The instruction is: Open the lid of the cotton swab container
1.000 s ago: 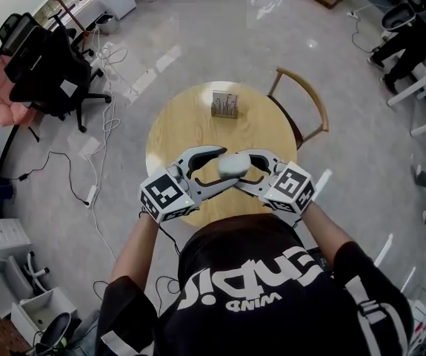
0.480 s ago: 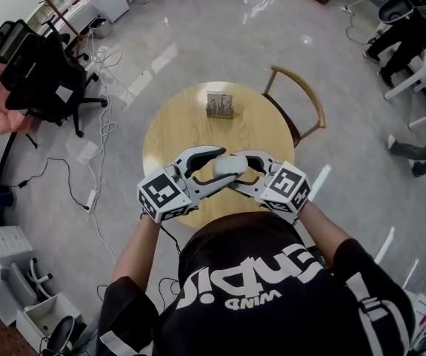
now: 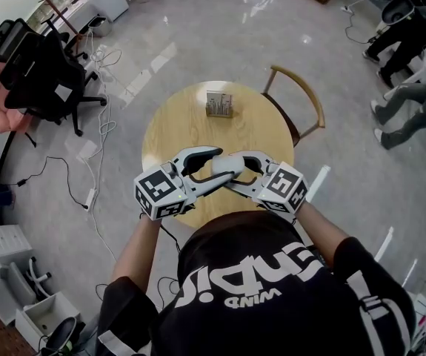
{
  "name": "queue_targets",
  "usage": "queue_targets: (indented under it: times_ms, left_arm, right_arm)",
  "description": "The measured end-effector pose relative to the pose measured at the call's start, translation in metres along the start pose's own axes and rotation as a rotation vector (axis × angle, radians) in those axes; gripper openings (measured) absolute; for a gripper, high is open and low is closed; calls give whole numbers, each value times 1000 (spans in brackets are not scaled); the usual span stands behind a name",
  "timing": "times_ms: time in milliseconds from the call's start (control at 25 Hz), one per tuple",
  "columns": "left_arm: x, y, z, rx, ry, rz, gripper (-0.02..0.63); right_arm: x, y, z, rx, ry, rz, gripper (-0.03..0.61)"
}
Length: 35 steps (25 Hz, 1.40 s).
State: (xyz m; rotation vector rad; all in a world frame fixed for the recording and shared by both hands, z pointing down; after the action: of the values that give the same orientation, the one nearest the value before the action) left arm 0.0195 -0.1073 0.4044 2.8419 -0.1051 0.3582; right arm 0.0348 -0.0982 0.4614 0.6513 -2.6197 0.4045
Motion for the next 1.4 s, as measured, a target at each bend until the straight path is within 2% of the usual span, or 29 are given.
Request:
queue_targets:
  times_ms: [200, 400, 720, 840, 960, 1080, 1280, 1400]
  left_arm:
    - [0, 0, -3, -73, 3, -7, 242]
    - [1, -1, -3, -59, 6, -7, 241]
    - [4, 0, -8, -152, 20, -16, 241]
    - [4, -4, -7, -116, 25, -18, 241]
    - [5, -6, -5, -22, 11, 8, 242]
    - [8, -5, -12, 67, 57, 32, 242]
    - [7, -3, -16, 39, 45, 27, 244]
    - [6, -2, -14, -14, 28, 13, 244]
  right_arm:
    - [-1, 3, -3, 13, -2, 12, 250]
    - [-3, 4, -3, 33, -9, 23, 250]
    - [-4, 4, -8, 32, 3, 20, 250]
    - [-5, 6, -9, 28, 9, 22, 250]
    - [-5, 6, -7, 43, 1, 30, 250]
    - [-2, 4, -6, 41, 2, 36, 249]
    - [1, 5, -4, 38, -4, 47, 249]
    - [0, 6, -4, 14, -2, 37, 247]
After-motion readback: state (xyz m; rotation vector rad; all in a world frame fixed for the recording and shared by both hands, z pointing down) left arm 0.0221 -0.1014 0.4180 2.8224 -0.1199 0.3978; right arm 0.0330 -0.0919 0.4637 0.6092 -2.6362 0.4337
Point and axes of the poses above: the fingertips, and each gripper's own axes: x forward along the fingers, y to its left, z out of its top, the point moved 2 cm from there along -x, backward along the fingers, and after that the axes turned 4 degrees about y, right-handed, at the moved point
